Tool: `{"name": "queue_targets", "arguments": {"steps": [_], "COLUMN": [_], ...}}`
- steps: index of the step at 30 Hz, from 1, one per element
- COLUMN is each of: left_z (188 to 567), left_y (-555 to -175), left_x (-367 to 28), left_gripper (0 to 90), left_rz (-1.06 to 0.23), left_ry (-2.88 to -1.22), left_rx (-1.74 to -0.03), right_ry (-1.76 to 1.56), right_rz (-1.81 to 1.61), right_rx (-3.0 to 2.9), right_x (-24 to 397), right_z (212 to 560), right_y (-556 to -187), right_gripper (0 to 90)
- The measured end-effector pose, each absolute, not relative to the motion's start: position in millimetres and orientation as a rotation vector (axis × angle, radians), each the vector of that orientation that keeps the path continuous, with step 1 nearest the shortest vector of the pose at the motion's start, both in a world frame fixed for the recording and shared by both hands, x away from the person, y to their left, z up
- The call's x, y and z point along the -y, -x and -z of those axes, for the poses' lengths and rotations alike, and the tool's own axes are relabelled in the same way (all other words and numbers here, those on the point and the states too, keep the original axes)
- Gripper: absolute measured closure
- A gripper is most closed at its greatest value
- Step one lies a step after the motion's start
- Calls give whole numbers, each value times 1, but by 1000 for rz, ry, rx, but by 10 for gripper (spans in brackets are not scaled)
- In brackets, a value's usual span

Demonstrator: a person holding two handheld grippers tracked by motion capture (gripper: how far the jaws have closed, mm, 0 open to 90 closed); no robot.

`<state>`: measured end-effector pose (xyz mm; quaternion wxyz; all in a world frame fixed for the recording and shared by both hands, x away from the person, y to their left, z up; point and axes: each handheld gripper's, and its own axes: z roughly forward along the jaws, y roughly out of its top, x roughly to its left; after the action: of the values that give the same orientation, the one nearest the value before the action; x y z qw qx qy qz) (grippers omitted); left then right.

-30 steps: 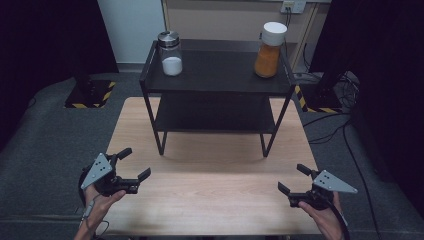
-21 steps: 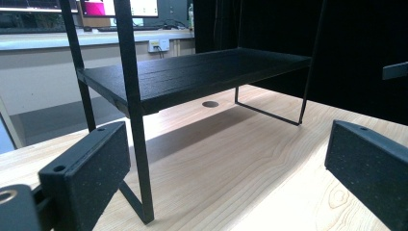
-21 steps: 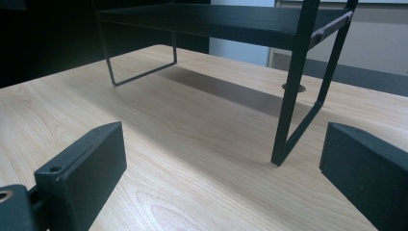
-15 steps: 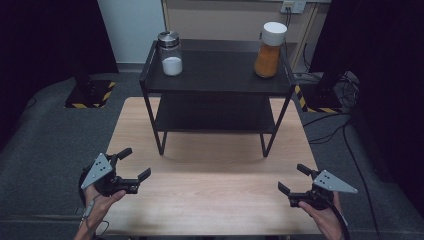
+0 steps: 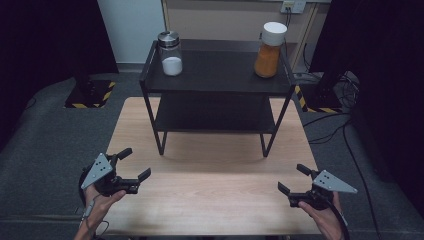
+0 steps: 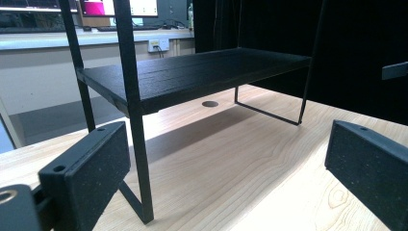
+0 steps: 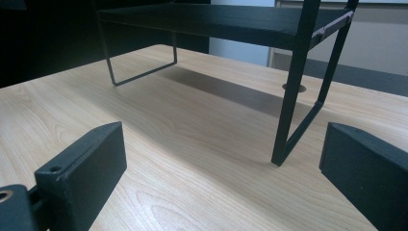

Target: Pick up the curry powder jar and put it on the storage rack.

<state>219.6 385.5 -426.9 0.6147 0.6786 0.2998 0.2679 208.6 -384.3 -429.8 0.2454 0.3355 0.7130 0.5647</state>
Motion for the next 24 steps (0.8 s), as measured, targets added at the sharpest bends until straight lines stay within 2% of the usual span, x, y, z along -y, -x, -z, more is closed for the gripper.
{"name": "queue_targets", "arguments": {"steps": [24], "left_z": [426], "left_y": [-222], "left_x": [-386], "left_gripper": [6], "left_rz": [-597], "left_ry": [-1579], "left_rx": [-686], "right_ry": [-913], "right_rz": [-1538], "right_rx": [-1944], "right_x": [384], "right_z": [430], "right_y": [-208], "right_gripper": [30]}}
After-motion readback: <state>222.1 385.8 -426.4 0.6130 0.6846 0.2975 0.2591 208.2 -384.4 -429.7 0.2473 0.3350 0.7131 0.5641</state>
